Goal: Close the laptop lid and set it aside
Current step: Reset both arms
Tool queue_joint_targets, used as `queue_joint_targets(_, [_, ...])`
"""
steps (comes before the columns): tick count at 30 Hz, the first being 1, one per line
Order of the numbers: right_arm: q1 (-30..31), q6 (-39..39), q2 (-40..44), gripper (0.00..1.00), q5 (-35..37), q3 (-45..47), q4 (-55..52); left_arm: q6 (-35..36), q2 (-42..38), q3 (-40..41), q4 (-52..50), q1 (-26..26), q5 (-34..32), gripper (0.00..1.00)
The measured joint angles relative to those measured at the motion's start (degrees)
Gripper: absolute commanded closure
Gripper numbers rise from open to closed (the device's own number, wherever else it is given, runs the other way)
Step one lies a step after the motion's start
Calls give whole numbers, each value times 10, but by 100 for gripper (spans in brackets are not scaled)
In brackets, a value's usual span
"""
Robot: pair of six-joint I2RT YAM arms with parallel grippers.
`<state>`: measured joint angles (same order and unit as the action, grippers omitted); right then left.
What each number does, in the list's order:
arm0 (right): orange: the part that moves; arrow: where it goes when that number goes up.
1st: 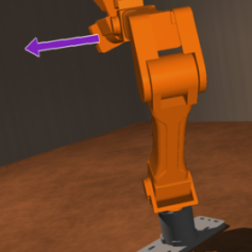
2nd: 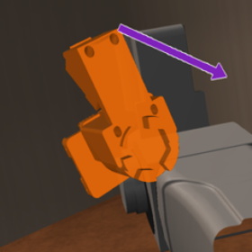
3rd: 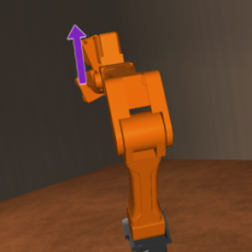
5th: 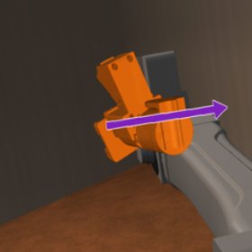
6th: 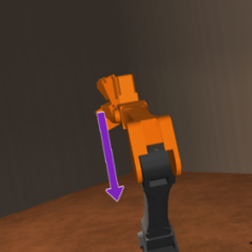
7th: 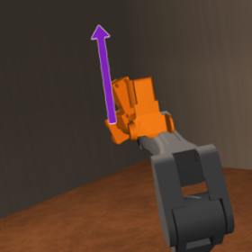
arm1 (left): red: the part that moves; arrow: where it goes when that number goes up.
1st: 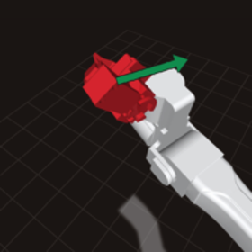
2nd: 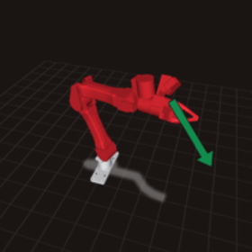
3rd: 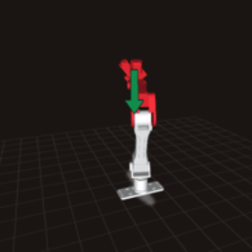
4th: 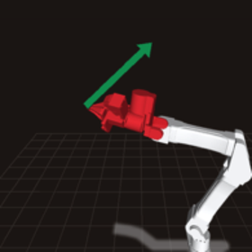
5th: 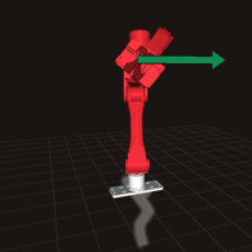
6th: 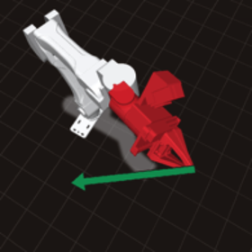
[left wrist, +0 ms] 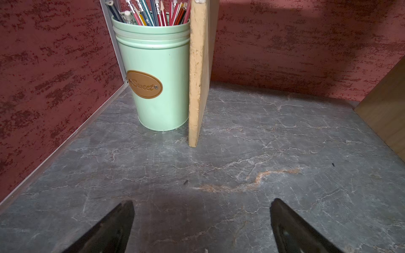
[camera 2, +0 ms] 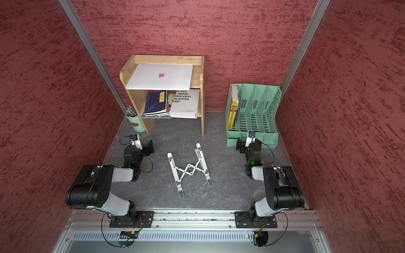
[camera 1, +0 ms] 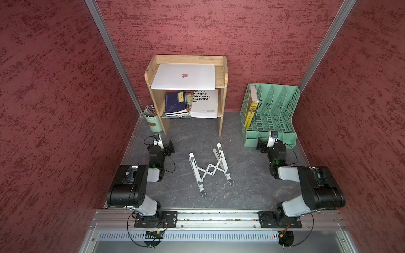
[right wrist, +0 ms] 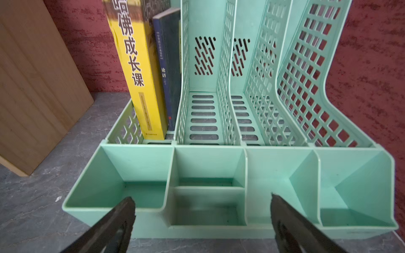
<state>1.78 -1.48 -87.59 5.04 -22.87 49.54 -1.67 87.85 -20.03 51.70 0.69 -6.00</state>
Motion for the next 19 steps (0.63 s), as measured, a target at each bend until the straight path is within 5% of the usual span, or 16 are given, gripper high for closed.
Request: queue_joint_targets(19, [-1,6,-8,2,-10,3,4,0,0,0,2,0,0,0])
